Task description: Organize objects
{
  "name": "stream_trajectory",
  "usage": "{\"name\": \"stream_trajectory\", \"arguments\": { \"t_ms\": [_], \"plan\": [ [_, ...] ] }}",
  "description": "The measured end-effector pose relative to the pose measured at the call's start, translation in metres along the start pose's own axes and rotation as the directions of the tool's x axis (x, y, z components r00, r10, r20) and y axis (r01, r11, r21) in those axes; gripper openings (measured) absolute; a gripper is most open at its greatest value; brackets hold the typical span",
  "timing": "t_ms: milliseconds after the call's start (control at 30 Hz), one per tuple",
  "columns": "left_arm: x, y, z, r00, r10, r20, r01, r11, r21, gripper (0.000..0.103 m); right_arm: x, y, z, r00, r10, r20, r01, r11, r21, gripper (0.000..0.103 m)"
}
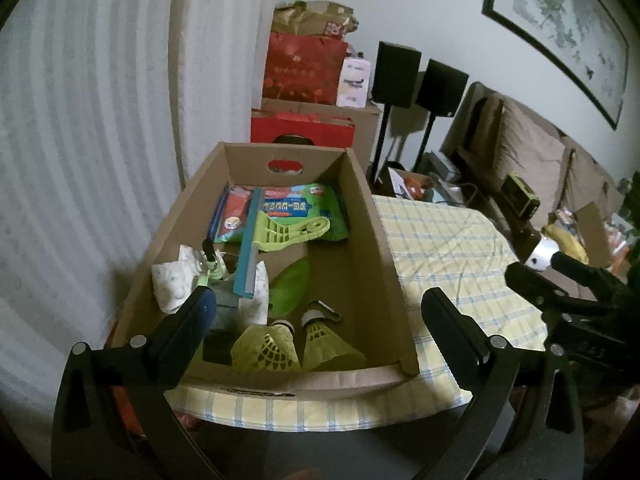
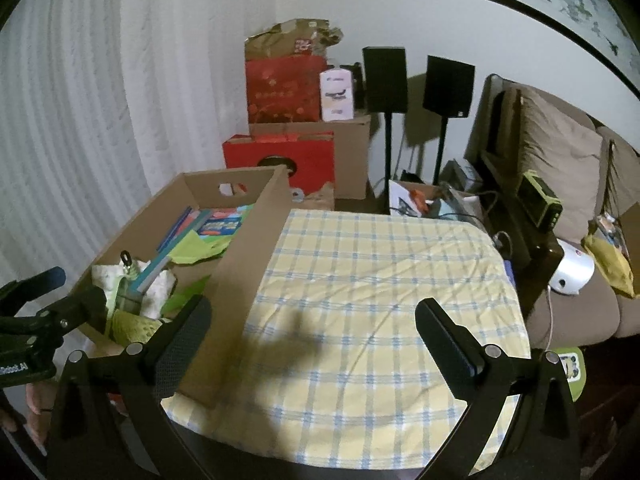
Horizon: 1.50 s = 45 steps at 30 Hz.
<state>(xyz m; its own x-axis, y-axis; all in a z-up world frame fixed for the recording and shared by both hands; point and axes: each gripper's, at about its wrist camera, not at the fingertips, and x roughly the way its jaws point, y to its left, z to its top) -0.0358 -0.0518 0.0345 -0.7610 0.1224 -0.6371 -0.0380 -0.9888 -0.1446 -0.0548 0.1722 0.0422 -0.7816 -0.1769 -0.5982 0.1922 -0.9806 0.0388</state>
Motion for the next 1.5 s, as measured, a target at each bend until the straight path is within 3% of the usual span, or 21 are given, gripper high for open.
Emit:
{"name": "stream_trajectory", "arguments": {
  "t_ms": [667,933,1500],
  "plan": [
    [-0.015,-0.03,-0.027,1.0,0.024,0.005,-0.024,0.999,0.041,0.103,-0.038,-0.022,-0.036,0.999,-0.04,0.029,0.037,0.996,0.085,0.102],
    [-0.009,-0.038,-0.043,0.998,0.06,-0.013,-0.06,0.997,0.058,0.103,-0.043,-0.026,-0.051,0.997,-0.065,0.029,0.062,0.993,0.098,0.102],
    [0.007,-0.041,-0.058,0.998,0.05,-0.047,-0.048,0.998,0.047,0.103,-0.046,-0.03,-0.07,0.996,-0.081,0.046,0.076,0.991,0.112,0.103]
  ]
}}
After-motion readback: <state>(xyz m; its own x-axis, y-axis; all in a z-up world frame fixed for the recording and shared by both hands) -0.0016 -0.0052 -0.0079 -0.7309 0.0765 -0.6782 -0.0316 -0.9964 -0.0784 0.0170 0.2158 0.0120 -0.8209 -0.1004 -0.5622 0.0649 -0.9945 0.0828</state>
